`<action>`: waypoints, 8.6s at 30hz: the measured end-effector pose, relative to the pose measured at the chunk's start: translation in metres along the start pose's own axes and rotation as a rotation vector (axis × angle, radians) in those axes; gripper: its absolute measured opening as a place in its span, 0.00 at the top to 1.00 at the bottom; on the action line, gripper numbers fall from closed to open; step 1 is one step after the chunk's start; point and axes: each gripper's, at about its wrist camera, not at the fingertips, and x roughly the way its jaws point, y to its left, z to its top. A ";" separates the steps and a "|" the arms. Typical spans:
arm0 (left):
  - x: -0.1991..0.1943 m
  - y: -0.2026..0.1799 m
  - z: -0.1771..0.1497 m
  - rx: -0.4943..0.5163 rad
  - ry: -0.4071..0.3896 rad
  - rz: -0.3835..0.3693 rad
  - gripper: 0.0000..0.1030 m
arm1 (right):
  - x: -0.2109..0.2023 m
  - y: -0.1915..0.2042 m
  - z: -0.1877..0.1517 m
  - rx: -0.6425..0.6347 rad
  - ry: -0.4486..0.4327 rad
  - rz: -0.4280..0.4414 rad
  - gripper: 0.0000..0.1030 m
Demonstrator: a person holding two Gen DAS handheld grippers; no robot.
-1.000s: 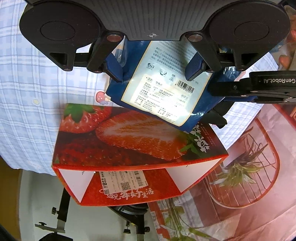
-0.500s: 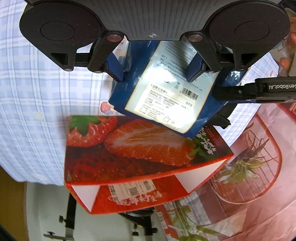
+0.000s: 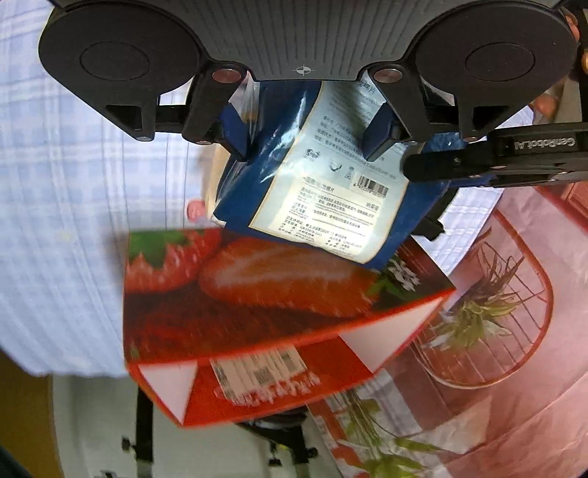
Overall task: Organize soft objects
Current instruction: 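Lift the blue snack bag with the right tool over the red box, then open the right tool to drop the snack bag into the box, then lower the right tool onto the pink knit towel and close, then lift the pink towel with the right tool toward the box, then carry the pink towel with both tools up over the red box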
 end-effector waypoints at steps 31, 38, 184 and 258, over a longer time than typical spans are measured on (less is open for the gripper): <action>-0.050 -0.013 0.057 0.056 -0.201 -0.086 0.58 | -0.052 0.053 0.080 -0.233 -0.199 0.049 0.45; -0.049 -0.011 0.065 0.058 -0.218 -0.095 0.58 | -0.051 0.055 0.094 -0.246 -0.211 0.052 0.45; -0.008 0.054 -0.072 -0.016 -0.003 0.161 0.37 | -0.003 -0.011 -0.080 -0.063 -0.142 -0.178 0.34; -0.030 0.040 -0.071 -0.032 -0.055 0.109 0.74 | -0.022 0.009 -0.077 0.078 -0.105 -0.151 0.79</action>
